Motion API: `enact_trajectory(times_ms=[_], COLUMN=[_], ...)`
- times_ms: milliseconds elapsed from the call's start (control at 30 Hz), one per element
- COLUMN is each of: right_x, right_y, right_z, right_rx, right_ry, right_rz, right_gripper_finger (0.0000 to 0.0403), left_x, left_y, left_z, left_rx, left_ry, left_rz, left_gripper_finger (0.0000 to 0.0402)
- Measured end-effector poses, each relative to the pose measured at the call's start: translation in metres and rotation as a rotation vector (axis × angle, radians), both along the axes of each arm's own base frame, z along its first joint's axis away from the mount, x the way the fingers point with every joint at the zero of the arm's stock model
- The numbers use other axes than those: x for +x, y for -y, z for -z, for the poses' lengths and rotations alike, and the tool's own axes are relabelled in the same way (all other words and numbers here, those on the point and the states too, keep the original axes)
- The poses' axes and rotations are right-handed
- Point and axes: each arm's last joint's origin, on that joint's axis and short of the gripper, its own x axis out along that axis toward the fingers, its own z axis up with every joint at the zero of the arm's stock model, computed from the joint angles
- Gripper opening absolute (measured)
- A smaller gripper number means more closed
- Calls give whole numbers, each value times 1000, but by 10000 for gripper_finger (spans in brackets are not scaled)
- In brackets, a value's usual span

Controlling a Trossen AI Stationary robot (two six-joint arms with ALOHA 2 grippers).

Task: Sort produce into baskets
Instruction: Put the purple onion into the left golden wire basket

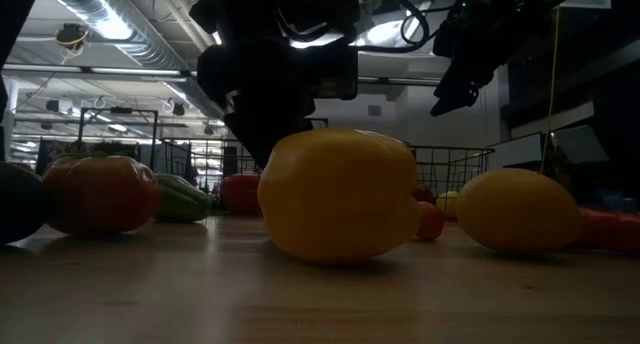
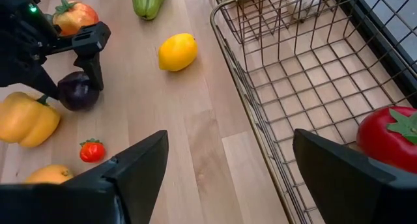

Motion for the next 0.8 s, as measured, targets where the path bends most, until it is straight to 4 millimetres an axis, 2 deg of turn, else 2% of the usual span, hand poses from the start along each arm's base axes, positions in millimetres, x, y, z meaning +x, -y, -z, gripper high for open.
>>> enact_trajectory(times_ms=[233, 367, 600, 800], right_x=[0, 0, 0, 0], right_y=[0, 0, 0, -1], right_z=[0, 0, 0, 0], right_rx=[0, 0, 39, 58], right_ry=[0, 1, 1, 0], right_rz=[0, 0, 25, 34], right_gripper_finger=[326, 326, 326, 326], left_x=[-1, -2, -4, -11], left_y=[0, -2, -13, -36], left_z=[0, -4, -22, -47], left_rx=[-2, -4, -11, -14], left_ry=[-10, -4, 38, 80], left_rz=[-10, -13, -45, -102], left_gripper_finger=[310, 299, 296, 296])
